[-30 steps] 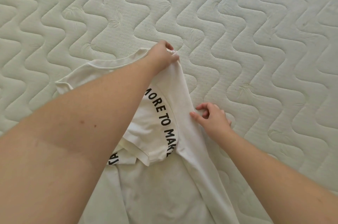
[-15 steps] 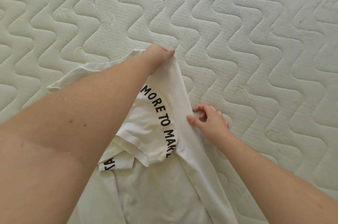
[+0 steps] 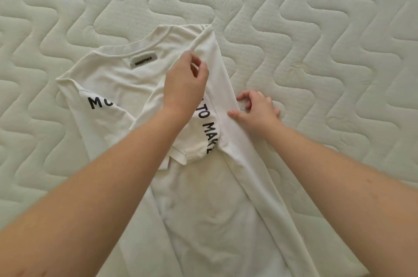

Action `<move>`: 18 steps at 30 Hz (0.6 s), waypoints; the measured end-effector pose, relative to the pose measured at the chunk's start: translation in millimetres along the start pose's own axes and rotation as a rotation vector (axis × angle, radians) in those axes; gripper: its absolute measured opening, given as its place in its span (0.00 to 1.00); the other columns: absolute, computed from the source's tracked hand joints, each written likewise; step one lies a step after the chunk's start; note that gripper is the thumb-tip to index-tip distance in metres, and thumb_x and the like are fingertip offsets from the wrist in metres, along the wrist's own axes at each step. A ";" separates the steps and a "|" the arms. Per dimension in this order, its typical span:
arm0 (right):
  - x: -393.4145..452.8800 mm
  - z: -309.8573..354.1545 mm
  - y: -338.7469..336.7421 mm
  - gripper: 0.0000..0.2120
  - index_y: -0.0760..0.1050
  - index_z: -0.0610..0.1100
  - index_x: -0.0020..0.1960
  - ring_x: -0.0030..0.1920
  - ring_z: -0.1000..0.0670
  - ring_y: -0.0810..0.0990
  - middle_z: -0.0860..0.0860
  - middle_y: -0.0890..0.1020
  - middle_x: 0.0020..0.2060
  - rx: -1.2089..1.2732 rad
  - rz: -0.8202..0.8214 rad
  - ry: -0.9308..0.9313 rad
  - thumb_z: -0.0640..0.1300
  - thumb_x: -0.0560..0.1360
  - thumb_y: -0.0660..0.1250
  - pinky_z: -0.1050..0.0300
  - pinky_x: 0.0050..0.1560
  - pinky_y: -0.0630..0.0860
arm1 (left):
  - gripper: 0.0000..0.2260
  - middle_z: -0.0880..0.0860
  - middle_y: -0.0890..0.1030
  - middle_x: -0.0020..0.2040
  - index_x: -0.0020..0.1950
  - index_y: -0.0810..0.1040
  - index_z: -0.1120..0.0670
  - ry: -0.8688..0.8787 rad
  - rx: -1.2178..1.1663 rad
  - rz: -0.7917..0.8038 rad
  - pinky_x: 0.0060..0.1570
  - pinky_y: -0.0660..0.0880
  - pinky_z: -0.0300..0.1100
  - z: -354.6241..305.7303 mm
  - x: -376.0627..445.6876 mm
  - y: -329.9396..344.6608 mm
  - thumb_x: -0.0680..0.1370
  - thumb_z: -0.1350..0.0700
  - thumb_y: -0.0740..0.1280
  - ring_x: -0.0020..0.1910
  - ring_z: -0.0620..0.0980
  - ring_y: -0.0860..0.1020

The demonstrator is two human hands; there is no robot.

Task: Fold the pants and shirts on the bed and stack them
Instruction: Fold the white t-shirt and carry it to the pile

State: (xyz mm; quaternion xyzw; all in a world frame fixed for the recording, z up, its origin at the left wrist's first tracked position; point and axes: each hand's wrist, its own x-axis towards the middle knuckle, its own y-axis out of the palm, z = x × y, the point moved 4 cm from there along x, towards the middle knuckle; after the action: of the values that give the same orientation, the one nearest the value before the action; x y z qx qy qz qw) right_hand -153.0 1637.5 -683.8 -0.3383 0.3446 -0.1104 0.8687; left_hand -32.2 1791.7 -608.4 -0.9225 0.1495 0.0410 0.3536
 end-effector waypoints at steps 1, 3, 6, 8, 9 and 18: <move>-0.3 1.1 -0.6 0.18 0.69 0.61 0.52 0.53 0.53 0.67 0.60 0.69 0.41 -0.004 0.009 -0.003 0.61 0.68 0.74 0.52 0.53 0.60 | 0.08 0.46 0.77 0.35 0.46 0.76 0.54 -0.045 -0.001 -0.022 0.39 0.73 0.41 4.5 -20.7 -0.6 0.80 0.51 0.62 0.35 0.45 0.76; -3.3 3.4 -3.0 0.18 0.69 0.61 0.53 0.53 0.53 0.66 0.60 0.69 0.42 -0.008 0.028 -0.014 0.60 0.68 0.74 0.53 0.54 0.61 | 0.11 0.47 0.77 0.32 0.41 0.75 0.53 -0.151 -0.005 -0.076 0.39 0.74 0.46 16.3 -65.1 -1.3 0.79 0.50 0.61 0.34 0.48 0.79; -7.9 4.7 -7.1 0.20 0.72 0.59 0.58 0.55 0.52 0.67 0.58 0.73 0.48 -0.018 0.036 -0.025 0.56 0.69 0.74 0.52 0.59 0.63 | 0.14 0.50 0.79 0.29 0.37 0.75 0.53 -0.298 -0.003 -0.061 0.38 0.76 0.49 36.8 -132.9 10.4 0.79 0.48 0.60 0.31 0.50 0.81; -15.1 6.2 -9.0 0.19 0.74 0.56 0.61 0.59 0.50 0.71 0.54 0.76 0.53 -0.034 0.023 -0.019 0.50 0.71 0.72 0.53 0.62 0.66 | 0.14 0.50 0.81 0.30 0.40 0.78 0.55 -0.451 -0.135 0.031 0.37 0.79 0.46 50.2 -170.5 26.8 0.80 0.49 0.62 0.28 0.46 0.81; -21.7 4.8 -8.6 0.18 0.74 0.53 0.62 0.61 0.49 0.72 0.53 0.77 0.55 -0.028 0.023 -0.005 0.46 0.72 0.70 0.55 0.62 0.68 | 0.12 0.49 0.82 0.31 0.43 0.79 0.57 -0.526 -0.209 0.081 0.38 0.81 0.46 56.9 -185.2 37.0 0.79 0.50 0.64 0.30 0.46 0.82; -177.7 -87.8 5.3 0.19 0.72 0.45 0.63 0.56 0.42 0.77 0.46 0.79 0.53 0.011 0.143 0.164 0.35 0.74 0.60 0.50 0.55 0.74 | 0.06 0.50 0.80 0.39 0.47 0.79 0.55 -0.746 -0.369 0.367 0.33 0.73 0.39 46.8 -217.0 93.3 0.74 0.56 0.74 0.35 0.49 0.77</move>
State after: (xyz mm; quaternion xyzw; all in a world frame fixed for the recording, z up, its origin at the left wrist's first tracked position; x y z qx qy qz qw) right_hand -343.5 1672.1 -641.1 -0.2979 0.4370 -0.0772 0.8452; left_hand -265.8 1810.6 -663.6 -0.8505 0.1631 0.4583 0.2000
